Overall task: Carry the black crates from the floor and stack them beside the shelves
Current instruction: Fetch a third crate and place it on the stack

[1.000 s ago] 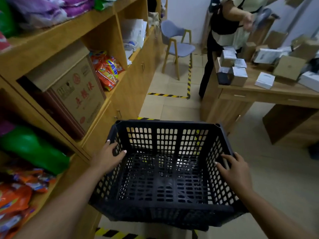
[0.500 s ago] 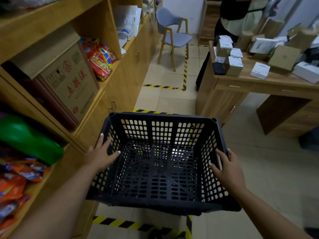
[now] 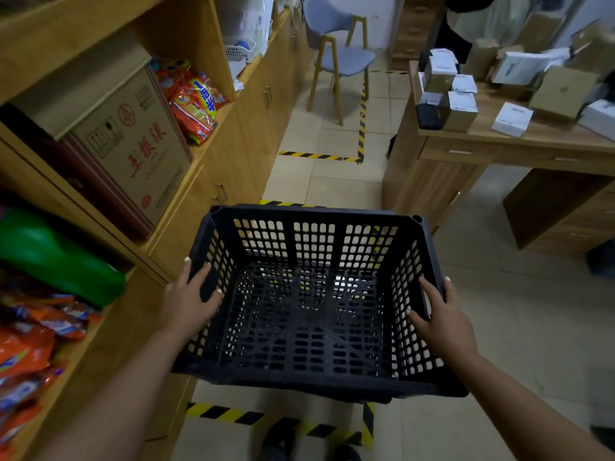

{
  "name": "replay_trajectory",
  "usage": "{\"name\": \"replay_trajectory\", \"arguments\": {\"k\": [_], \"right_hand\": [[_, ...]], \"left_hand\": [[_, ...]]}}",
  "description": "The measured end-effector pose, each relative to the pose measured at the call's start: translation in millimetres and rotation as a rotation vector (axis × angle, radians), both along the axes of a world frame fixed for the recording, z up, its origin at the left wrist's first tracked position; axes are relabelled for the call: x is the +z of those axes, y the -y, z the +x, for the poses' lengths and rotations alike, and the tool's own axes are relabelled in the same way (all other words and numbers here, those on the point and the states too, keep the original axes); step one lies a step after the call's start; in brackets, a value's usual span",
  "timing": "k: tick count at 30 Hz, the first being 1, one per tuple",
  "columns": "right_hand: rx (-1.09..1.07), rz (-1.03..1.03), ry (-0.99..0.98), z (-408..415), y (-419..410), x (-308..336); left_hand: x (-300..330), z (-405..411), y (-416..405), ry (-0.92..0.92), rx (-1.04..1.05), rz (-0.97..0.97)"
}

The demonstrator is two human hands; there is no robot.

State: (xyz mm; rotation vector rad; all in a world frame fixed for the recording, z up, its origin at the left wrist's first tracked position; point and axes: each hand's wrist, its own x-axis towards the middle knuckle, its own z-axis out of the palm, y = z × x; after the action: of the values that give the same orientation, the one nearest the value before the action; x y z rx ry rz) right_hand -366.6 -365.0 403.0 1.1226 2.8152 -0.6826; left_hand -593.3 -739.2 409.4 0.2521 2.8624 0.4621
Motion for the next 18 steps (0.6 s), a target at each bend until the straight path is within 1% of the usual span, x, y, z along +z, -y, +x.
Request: {"name": "replay_trajectory", "arguments": {"k": [4, 10, 13, 15, 18], "right_hand": [[-0.030, 0.016, 0.054, -2, 3, 1], [-0.061, 0.033, 0.047, -10, 8, 9], [-0.076, -0.018, 0.015, -12, 12, 13], [-0.097, -0.040, -0.025, -11, 17, 13], [-0.133, -0.046, -0.077, -10, 27, 11]], "left_hand": [[-1, -14, 4, -0.017, -0.052, 0.039], [-9, -23, 7, 0.000, -0.074, 0.112], [-7, -27, 4, 0.005, -0.059, 0.143], [-4, -34, 5, 0.015, -0.056, 0.202], [6, -53, 5, 0.014, -0.091, 0.226]]}}
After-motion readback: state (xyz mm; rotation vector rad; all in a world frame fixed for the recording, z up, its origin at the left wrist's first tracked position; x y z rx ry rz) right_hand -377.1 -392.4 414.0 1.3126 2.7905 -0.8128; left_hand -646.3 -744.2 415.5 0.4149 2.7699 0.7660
